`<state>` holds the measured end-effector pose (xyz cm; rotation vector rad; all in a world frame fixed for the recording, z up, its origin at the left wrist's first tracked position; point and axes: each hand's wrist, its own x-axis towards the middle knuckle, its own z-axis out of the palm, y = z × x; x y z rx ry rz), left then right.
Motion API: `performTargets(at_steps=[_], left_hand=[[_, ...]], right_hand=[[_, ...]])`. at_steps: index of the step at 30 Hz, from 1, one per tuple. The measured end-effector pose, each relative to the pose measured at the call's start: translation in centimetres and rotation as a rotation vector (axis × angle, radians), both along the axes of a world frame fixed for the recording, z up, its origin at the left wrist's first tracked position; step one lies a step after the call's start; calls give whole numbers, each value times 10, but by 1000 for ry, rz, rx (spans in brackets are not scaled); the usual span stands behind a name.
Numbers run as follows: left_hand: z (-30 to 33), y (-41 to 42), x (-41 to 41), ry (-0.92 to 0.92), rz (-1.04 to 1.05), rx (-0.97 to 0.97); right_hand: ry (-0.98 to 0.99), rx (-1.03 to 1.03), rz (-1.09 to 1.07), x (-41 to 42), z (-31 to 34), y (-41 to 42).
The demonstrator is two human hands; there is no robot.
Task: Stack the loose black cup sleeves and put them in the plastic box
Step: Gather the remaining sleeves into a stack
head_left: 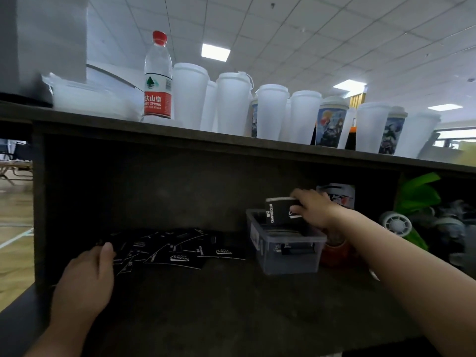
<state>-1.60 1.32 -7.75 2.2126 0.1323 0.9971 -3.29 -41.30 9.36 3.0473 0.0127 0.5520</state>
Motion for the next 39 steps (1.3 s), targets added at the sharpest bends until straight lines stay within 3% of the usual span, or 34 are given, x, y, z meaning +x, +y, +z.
performTargets(at_steps=[5,11,17,21,26,30,35,39], left_hand=[[-2,5,3,-9,2,19],[-1,1,4,43,40,100],[3,-5,-3,84,9,239],[6,-11,-7,90,21,257],[6,-8,-7,45,23,283],[5,-8,-6,26,11,260],[3,-10,-4,54,19,263],[-1,-7,0,134,121,373]], right_hand=[[105,18,13,15,-13,-17],[225,-155,19,38,-29,-6],[420,-18,21,40,-30,-6],[433,20,16,53,-37,-11],[475,-165,-1,62,-34,-1],[547,-184,-10,66,-36,9],[356,-14,12,80,-47,3],[-48,110,67,85,-46,22]])
